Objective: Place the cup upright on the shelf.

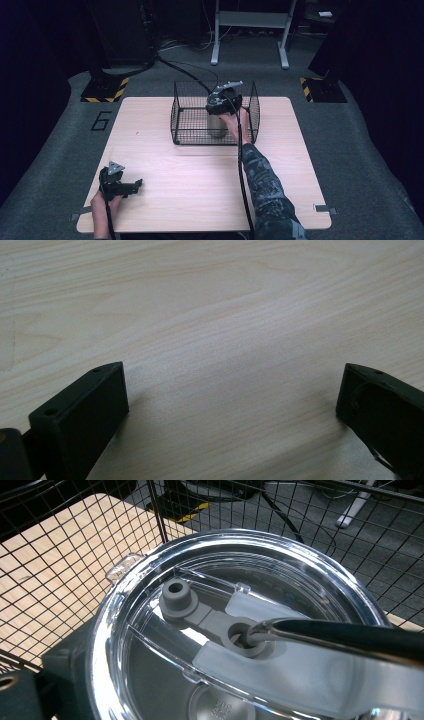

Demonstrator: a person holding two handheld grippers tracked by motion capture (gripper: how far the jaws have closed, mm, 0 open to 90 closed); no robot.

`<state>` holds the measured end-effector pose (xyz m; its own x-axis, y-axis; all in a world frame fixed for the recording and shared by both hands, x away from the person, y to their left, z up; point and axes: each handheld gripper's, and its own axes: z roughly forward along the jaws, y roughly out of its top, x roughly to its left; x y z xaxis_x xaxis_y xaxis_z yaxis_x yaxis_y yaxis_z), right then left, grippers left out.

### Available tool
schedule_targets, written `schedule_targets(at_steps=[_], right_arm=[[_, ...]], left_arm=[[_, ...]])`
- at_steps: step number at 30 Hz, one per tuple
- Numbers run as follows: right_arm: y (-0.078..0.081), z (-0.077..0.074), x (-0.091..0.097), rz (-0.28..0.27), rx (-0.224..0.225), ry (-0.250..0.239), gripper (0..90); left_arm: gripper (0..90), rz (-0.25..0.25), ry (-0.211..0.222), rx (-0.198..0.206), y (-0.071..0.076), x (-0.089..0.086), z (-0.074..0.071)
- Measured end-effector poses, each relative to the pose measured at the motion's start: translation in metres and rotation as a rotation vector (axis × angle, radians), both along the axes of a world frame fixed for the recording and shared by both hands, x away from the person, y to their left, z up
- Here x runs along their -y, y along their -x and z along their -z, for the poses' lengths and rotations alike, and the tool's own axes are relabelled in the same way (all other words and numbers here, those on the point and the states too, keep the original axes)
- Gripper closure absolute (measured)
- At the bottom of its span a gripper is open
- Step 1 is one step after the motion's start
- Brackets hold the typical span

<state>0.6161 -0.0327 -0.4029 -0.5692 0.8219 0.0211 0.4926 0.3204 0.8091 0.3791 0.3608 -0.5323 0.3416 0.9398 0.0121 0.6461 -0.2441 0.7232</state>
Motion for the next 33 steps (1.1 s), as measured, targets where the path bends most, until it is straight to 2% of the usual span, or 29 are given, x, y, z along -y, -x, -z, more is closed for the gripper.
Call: schedule_targets(at_steps=[12, 15, 16, 17, 21, 22, 24, 26, 33], right_arm=[[0.000, -0.002, 0.001, 0.001, -0.006, 0.002, 2.6], [0.001, -0.004, 0.002, 0.005, -0.019, 0.000, 0.0], [0.001, -0.005, 0.002, 0.008, -0.035, -0.003, 0.0], [0.002, -0.005, 0.002, 0.009, -0.035, -0.004, 0.0], [0.002, -0.005, 0.003, -0.002, -0.044, 0.005, 0.0], [0.003, -0.005, 0.003, 0.002, -0.058, -0.004, 0.0], [0.002, -0.005, 0.004, -0.011, -0.052, 0.001, 0.0], [0.004, -0.007, 0.005, 0.002, -0.059, -0.011, 0.0], [0.013, -0.018, 0.018, -0.005, -0.049, -0.031, 0.0]], left_arm=[[0.2, 0.003, -0.004, -0.004, 0.000, 0.000, 0.000], [0.2, 0.002, -0.001, 0.001, 0.000, 0.000, 0.000], [0.2, 0.006, -0.003, -0.005, 0.000, -0.001, 0.000], [0.2, -0.007, 0.008, 0.006, 0.000, 0.001, 0.000], [0.2, -0.008, 0.010, 0.007, 0.000, 0.001, 0.001], [0.2, -0.008, 0.010, 0.007, 0.000, 0.001, 0.001], [0.2, -0.008, 0.010, 0.004, 0.000, 0.001, 0.000], [0.2, -0.004, 0.010, 0.000, 0.000, 0.000, 0.000], [0.3, -0.009, 0.010, 0.007, 0.000, 0.001, 0.000]])
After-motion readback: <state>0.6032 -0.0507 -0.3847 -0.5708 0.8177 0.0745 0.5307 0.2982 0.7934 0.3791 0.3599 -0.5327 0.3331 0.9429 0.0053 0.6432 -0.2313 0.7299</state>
